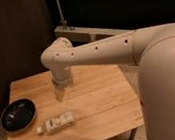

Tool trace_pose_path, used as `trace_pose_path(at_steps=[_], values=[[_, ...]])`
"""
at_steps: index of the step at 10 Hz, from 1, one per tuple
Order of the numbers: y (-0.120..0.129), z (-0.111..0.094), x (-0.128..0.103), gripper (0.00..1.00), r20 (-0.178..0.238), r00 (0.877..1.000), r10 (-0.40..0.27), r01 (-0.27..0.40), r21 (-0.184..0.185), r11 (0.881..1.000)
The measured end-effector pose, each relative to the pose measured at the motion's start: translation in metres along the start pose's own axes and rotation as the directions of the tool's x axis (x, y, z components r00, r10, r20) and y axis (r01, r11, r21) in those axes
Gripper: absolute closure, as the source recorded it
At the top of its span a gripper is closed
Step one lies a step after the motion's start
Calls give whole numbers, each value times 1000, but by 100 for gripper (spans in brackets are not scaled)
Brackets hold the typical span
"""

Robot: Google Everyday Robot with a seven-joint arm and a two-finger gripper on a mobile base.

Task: Place the bottle in the ceramic bowl

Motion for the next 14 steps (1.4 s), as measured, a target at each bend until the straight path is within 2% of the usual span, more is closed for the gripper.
trace_pose_path(at_steps=[1, 2, 3, 5, 6, 7, 8, 9, 10, 11, 12, 14], values=[[8, 7, -4, 35, 20, 996, -88, 88, -3, 996], [16, 10, -8, 35, 49, 975, -217, 217, -5, 976], [18, 12, -8, 35, 81, 941, -329, 330, -2, 944], [28, 16, -10, 35, 153, 849, -506, 514, -14, 858], [32, 16, -11, 35, 194, 788, -585, 597, -8, 802], [35, 16, -12, 35, 225, 735, -639, 656, 3, 755], [38, 15, -13, 35, 246, 694, -677, 696, 14, 718], [40, 15, -13, 35, 264, 657, -706, 727, 26, 686], [40, 14, -13, 35, 271, 642, -717, 739, 32, 673], [40, 14, -14, 35, 270, 642, -718, 739, 32, 673], [43, 16, -16, 35, 272, 643, -716, 740, 17, 672], [63, 30, -20, 35, 260, 604, -753, 783, -20, 621]])
